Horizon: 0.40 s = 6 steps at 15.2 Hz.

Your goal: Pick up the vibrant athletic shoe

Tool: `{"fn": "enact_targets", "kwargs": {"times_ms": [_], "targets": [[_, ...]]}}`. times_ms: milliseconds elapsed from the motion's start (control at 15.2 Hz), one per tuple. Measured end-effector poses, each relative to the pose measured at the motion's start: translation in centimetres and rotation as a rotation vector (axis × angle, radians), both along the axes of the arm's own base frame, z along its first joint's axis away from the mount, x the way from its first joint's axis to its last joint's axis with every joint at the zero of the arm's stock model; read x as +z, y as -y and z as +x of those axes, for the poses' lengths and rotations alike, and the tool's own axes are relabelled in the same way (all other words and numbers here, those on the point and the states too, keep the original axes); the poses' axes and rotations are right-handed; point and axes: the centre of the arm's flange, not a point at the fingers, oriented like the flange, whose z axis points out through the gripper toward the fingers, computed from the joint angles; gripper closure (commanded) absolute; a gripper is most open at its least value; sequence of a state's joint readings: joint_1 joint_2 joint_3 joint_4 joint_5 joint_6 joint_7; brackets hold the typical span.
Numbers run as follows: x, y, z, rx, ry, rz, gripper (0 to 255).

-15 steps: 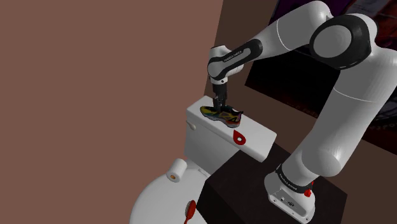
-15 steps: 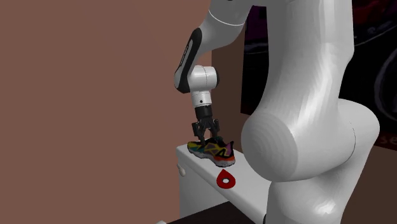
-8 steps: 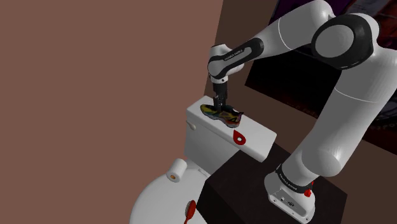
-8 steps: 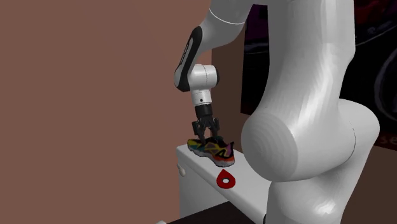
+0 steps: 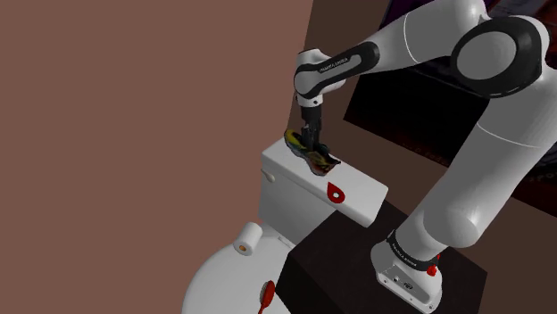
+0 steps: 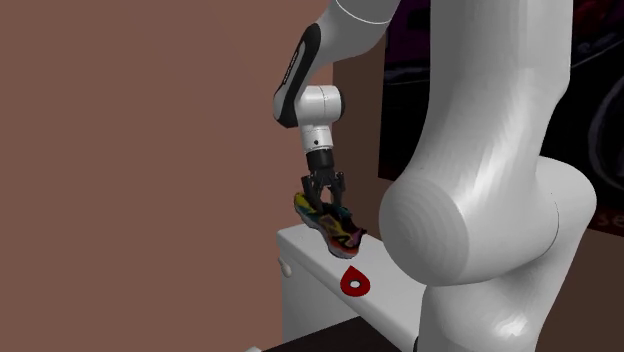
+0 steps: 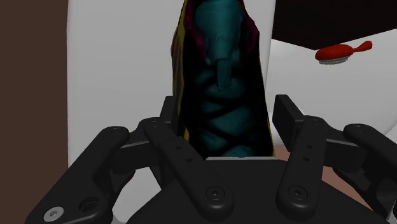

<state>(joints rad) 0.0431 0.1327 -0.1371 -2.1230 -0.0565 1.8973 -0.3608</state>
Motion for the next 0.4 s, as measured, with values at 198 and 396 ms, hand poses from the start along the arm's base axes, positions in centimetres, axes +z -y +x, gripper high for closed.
{"fn": "enact_targets", "kwargs": {"times_ms": [198, 396], "targets": [[1.6, -0.1, 0.0, 0.0, 0.0, 0.0, 255], [2.9, 0.0, -0.1, 0.0, 0.0, 0.0, 255]]}}
